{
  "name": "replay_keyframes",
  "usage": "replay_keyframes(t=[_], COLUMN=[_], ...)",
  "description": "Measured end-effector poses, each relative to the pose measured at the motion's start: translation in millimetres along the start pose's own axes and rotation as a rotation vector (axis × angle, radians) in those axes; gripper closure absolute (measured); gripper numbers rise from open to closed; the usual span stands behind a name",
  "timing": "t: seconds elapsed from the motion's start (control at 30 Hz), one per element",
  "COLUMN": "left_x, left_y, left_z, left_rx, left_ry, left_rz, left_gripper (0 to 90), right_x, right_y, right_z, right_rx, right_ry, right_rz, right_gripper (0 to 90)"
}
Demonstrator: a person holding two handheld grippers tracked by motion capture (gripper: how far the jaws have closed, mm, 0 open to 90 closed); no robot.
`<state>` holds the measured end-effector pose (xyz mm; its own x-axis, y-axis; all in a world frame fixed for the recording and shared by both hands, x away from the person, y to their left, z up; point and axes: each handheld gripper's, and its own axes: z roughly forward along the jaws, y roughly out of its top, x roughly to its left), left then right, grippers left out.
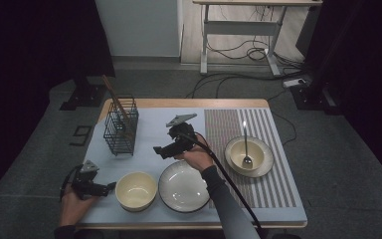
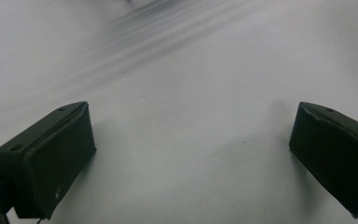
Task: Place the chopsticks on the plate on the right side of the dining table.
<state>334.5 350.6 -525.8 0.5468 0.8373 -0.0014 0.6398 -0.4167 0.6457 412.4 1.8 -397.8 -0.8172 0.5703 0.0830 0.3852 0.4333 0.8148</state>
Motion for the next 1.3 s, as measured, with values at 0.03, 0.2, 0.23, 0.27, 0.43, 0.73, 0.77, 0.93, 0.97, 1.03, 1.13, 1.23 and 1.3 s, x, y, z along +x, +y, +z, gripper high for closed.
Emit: replay_keyframes(t=[0.03, 0.2, 0.23, 0.27, 0.43, 0.73, 0.77, 0.93, 0.97, 1.03, 1.13, 1.23, 1.3], left_x=[0.0, 0.0, 0.0, 0.0, 0.0, -0.1, 0.0, -0.1, -0.1, 0.0, 0.0, 0.0, 0.0], left_y=[0.0, 0.0, 0.0, 0.0, 0.0, -0.1, 0.0, -0.1, -0.1, 0.0, -0.1, -0.1, -0.1], left_z=[0.0, 0.0, 0.0, 0.0, -0.1, 0.0, 0.0, 0.0, 0.0, -0.1, 0.0, 0.0, 0.0], left_rx=[0.0, 0.0, 0.0, 0.0, 0.0, -0.001, -0.001, 0.0, -0.001, 0.0, -0.001, -0.001, -0.001], left_ry=[0.0, 0.0, 0.0, -0.001, 0.0, -0.001, -0.001, -0.001, -0.001, -0.001, -0.001, -0.001, -0.001], left_rz=[0.0, -0.001, -0.001, 0.0, -0.001, -0.001, 0.0, -0.001, -0.001, 0.0, -0.001, -0.001, -0.001], left_gripper=[0.0, 0.0, 0.0, 0.0, 0.0, 0.0, 0.0, 0.0, 0.0, 0.0, 0.0, 0.0, 0.0], right_x=[1.0, 4.9, 5.5, 6.3, 9.3, 16.4, 16.9, 20.2, 20.8, 22.0, 23.7, 24.9, 25.7], right_y=[1.4, 7.8, 9.2, 10.4, 18.1, 31.0, 32.0, 37.2, 38.4, 40.8, 44.5, 47.1, 48.9], right_z=[1.5, 8.8, 10.3, 12.0, 20.1, 30.6, 31.9, 38.9, 40.1, 42.4, 45.9, 48.2, 49.5], right_rx=[0.002, 0.01, 0.014, 0.011, 0.016, -0.004, -0.002, 0.017, 0.021, 0.021, 0.02, 0.012, 0.007], right_ry=[-0.008, 0.002, 0.008, 0.007, -0.01, -0.018, -0.015, -0.014, -0.013, -0.018, -0.006, 0.013, 0.019], right_rz=[-0.011, -0.026, -0.027, -0.028, -0.049, -0.078, -0.074, -0.074, -0.079, -0.076, -0.076, -0.073, -0.075], right_gripper=[0.6, 0.0, 0.0, 0.0, 2.7, 18.7, 19.7, 24.4, 24.6, 26.6, 29.6, 32.7, 33.7])
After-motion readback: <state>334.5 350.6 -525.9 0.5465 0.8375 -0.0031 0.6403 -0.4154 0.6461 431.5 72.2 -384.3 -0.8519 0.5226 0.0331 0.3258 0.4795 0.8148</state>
